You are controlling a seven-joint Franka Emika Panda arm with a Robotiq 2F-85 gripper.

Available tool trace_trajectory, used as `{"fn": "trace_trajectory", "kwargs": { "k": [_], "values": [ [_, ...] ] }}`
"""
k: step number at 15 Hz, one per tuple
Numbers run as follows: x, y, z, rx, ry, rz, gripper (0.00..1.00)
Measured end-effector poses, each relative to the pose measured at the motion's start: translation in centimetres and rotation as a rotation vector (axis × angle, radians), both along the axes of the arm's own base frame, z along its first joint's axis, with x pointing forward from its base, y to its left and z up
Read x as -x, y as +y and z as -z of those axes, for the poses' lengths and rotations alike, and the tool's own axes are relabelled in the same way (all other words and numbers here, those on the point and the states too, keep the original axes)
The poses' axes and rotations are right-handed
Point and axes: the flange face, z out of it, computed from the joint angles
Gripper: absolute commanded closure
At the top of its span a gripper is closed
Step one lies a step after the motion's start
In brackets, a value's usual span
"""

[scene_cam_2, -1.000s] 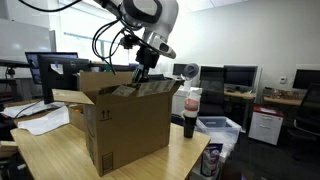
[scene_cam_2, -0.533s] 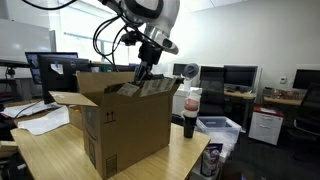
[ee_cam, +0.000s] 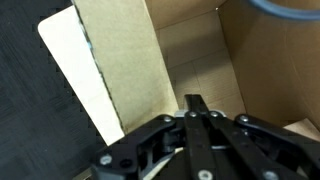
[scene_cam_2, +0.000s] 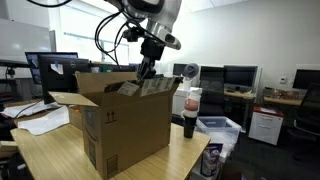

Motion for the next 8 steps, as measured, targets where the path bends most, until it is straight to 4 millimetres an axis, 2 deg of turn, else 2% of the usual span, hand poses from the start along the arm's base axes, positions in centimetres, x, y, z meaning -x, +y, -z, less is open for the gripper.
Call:
{"fn": "trace_trajectory", "kwargs": {
  "k": [8],
  "values": [
    [0.3, -0.2, 1.1, -0.189, -0.094, 0.11, 1.0]
  ]
}}
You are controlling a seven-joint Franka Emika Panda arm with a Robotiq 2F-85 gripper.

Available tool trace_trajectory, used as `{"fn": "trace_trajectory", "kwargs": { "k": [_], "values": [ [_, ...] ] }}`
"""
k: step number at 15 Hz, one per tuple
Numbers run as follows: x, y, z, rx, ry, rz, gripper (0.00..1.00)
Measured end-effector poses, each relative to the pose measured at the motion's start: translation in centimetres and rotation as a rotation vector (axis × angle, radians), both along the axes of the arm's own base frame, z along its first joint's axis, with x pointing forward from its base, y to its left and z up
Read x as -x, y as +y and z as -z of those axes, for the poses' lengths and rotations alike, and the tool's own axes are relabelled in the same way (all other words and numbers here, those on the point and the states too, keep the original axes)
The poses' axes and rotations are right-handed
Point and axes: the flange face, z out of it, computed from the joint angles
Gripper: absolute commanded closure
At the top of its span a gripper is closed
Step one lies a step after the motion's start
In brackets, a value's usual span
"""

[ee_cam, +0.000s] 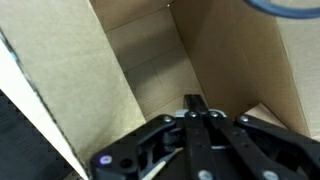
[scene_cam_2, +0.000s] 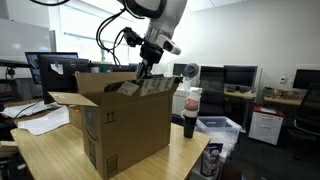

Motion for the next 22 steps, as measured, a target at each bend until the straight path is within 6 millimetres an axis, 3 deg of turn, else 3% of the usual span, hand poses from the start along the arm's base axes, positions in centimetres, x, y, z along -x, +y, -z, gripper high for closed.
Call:
{"fn": "trace_trajectory", "kwargs": {
  "k": [19, 20, 21, 22],
  "values": [
    [1.2, -1.9, 3.5, -0.161, -0.035, 0.123, 1.0],
    [1.2, -1.8, 3.5, -0.159, -0.036, 0.118, 0.89],
    [1.0, -1.6, 3.3, -0.152, -0.036, 0.103, 0.89],
    [0.9, -1.6, 3.3, -0.145, -0.035, 0.093, 0.78]
  ]
}}
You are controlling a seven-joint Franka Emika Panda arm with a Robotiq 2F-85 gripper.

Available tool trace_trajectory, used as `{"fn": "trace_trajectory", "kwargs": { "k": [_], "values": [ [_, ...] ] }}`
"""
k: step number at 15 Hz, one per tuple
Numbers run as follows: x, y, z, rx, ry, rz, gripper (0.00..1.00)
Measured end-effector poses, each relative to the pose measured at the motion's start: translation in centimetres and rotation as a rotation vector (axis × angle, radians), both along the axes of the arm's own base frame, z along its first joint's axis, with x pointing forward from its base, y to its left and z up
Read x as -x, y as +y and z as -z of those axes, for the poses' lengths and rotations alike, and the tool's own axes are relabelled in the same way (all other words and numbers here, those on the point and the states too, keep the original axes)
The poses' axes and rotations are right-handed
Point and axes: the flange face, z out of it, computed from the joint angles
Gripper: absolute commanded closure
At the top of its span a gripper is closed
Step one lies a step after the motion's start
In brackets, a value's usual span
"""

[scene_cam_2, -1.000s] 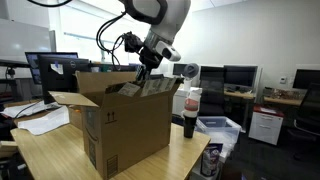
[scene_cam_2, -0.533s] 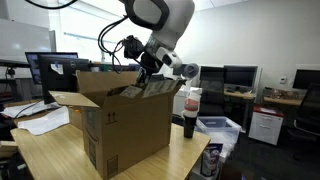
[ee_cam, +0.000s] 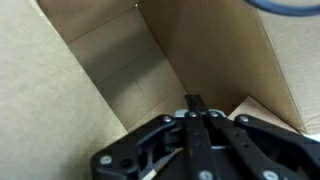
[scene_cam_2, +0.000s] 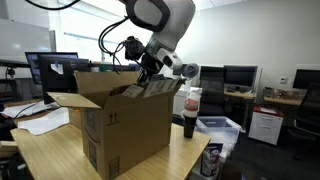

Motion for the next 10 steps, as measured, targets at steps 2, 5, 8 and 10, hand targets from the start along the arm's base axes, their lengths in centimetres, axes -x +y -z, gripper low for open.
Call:
{"fn": "trace_trajectory", "kwargs": {
  "k": [2, 5, 8, 10],
  "values": [
    [-0.1, 0.2, -0.2, 0.044, 0.026, -0.042, 0.57],
    [-1.1, 1.5, -1.1, 0.157, 0.093, -0.16, 0.33],
    [-2.3, 2.8, -2.0, 0.263, 0.137, -0.26, 0.17],
    [-3.2, 4.1, -2.6, 0.331, 0.158, -0.33, 0.06]
  ]
}}
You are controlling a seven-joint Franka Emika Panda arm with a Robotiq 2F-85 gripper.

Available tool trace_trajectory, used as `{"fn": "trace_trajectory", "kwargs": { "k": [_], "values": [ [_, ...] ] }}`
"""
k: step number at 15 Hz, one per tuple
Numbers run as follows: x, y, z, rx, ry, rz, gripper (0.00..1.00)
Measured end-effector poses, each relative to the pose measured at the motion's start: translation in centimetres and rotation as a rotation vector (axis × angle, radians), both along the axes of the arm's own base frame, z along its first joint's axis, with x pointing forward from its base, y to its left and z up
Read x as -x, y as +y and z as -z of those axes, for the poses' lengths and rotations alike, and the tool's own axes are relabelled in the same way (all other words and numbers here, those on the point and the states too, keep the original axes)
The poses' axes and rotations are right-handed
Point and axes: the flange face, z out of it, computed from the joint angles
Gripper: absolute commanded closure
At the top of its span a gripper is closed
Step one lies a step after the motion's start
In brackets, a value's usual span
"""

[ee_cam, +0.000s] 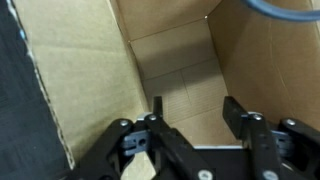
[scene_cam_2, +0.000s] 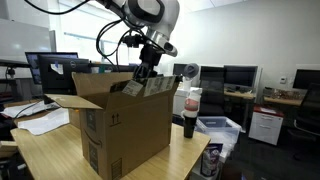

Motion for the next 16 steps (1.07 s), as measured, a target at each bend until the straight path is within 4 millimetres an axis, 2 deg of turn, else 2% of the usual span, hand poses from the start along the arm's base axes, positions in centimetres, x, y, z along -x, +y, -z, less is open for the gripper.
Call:
{"fn": "trace_trajectory", "kwargs": {
  "k": [3, 8, 16],
  "values": [
    [-1.2, 1.8, -0.7, 0.083, 0.029, -0.102, 0.0],
    [-2.2, 3.6, -0.6, 0.201, 0.096, -0.266, 0.0],
    [-1.9, 2.9, -0.3, 0.297, 0.163, -0.323, 0.0]
  ]
}}
